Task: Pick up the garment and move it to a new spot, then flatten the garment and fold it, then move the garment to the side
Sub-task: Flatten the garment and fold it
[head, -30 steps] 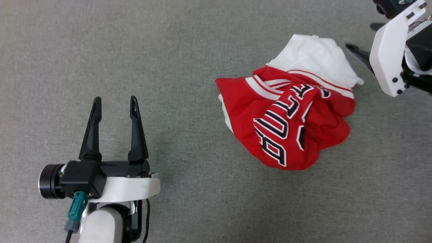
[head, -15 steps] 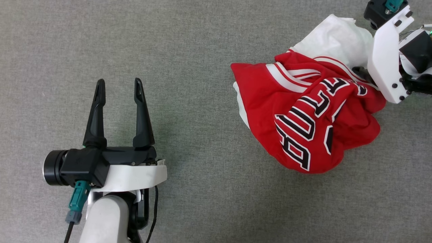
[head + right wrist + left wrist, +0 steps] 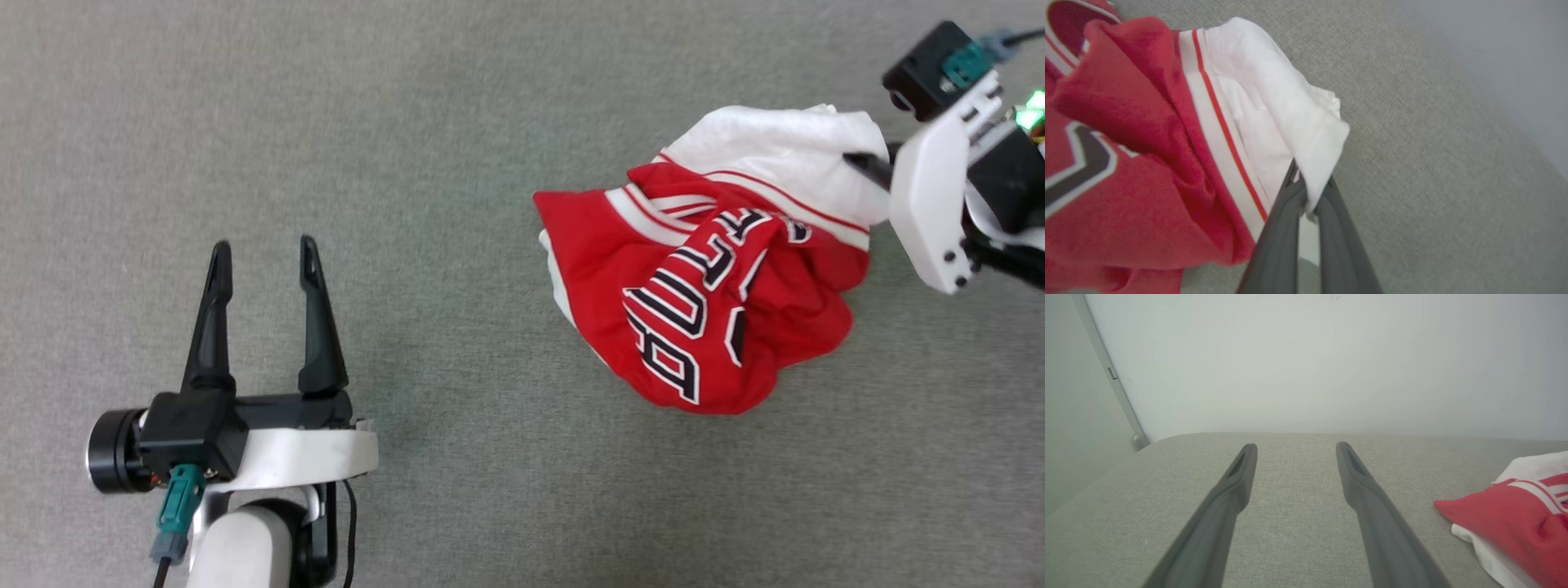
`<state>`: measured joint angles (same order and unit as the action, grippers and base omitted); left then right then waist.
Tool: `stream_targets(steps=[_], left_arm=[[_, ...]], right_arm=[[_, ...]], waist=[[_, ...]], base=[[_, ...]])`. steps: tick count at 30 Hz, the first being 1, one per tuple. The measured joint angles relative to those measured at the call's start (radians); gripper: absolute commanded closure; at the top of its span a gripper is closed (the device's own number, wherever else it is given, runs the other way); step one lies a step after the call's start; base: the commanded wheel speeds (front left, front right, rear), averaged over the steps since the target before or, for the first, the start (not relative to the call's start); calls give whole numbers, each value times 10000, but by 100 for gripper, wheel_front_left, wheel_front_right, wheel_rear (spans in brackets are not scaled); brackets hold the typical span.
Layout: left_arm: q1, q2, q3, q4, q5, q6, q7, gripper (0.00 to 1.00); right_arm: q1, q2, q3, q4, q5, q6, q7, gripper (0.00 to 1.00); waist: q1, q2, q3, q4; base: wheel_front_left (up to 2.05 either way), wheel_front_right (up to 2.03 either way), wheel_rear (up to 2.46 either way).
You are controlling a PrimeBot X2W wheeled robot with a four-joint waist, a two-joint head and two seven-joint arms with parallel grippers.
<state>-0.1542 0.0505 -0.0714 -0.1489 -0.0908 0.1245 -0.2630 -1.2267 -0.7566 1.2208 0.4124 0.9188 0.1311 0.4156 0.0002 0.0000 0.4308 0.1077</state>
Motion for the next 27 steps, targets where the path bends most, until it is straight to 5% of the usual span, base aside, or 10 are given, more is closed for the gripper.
stream_targets(steps=[8, 13, 19, 27], left_arm=[[799, 2, 368, -90, 165, 31, 0, 0], [1112, 0, 422, -77, 263, -13, 0, 0], [1281, 0, 439, -48, 341, -84, 0, 0], [1325, 2, 428, 84, 416, -119, 0, 0]], right_arm=[[1982, -1720, -529, -802, 516, 0, -1881, 100], [4153, -2249, -1264, -466, 1193, 0, -2792, 100], [6450, -2290, -2100, 376, 1434, 0, -3515, 100], [8041, -1455, -3035, 1379, 1801, 0, -3722, 100]], waist=[[-1, 0, -1078, -564], [-1, 0, -1511, -907], [-2, 0, -1751, -1120], [-2, 0, -1835, -1141]], base=[[0, 0, 0], [0, 0, 0], [0, 0, 0], [0, 0, 0]])
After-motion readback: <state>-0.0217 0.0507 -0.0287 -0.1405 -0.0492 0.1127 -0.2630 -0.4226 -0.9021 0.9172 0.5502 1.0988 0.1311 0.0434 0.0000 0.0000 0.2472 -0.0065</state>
